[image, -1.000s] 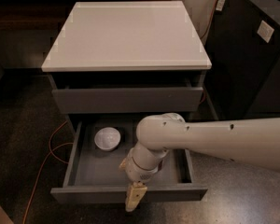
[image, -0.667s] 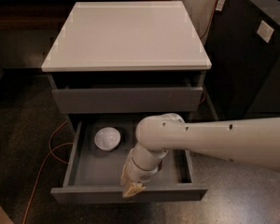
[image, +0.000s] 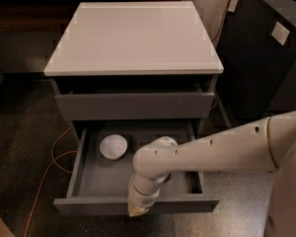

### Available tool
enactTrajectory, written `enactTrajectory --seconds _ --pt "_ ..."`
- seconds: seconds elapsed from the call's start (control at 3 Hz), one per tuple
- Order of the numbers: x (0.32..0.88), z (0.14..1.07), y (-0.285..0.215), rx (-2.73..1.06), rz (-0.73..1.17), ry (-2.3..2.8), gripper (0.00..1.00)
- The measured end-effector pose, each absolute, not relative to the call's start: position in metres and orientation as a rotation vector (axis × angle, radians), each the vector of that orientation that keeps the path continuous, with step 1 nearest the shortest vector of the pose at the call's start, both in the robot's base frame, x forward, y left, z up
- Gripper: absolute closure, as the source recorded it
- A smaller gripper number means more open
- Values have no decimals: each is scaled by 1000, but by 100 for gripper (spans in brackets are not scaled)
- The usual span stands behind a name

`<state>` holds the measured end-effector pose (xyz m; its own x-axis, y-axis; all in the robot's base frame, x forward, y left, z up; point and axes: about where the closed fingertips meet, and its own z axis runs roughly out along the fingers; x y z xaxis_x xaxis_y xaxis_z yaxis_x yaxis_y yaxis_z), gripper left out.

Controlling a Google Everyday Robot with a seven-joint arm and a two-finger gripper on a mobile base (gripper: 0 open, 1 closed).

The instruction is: Close middle drawer

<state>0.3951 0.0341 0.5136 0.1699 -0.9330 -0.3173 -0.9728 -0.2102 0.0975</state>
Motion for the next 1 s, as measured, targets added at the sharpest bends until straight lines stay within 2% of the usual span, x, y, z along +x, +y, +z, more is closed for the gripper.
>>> enactTrajectory --seconds 1.0 --pt "399 430 23 -2229 323 2004 100"
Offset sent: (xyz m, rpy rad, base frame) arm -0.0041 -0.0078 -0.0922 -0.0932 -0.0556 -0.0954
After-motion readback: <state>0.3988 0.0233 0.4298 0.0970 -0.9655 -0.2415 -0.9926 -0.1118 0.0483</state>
